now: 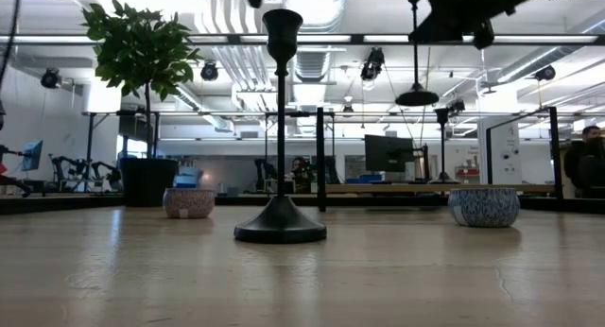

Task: Pick & Place candle stick holders
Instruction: Put the bottom left black candle holder on the shelf

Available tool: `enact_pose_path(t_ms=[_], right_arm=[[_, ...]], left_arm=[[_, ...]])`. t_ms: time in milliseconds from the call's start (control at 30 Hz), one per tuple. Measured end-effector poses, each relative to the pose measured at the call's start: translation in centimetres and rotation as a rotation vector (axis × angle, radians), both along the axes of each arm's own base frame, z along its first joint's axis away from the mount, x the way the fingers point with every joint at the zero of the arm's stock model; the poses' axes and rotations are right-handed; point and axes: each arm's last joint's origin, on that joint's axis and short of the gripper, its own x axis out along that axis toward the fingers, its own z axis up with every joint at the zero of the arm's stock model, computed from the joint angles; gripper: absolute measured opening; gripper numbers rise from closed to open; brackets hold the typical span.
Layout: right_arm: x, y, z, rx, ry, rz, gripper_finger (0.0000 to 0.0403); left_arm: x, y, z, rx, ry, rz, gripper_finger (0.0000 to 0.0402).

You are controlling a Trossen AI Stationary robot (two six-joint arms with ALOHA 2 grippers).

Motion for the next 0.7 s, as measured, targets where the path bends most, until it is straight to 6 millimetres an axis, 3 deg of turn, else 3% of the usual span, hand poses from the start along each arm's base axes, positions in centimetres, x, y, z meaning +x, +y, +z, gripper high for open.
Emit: enact_pose_path(t_ms=[300, 500, 700], right_arm=[[-0.4, -2.7, -4.3, -0.033, 0.009, -0.132, 0.0008], [-0.6, -5.1, -5.7, -0.028, 0.024, -0.087, 0.0008], [-1.3, -7.8, -6.8, -0.049, -0.005, -0.062, 0.0008]], left_arm=[[-4.1, -0.9, -4.3, 0.081, -0.243, 0.149, 0.0165], [-4.8, -1.2, -6.9, 0.075, -0.221, 0.148, 0.0165], [-4.7, -1.1, -8.3, 0.064, -0.183, 0.147, 0.0165]])
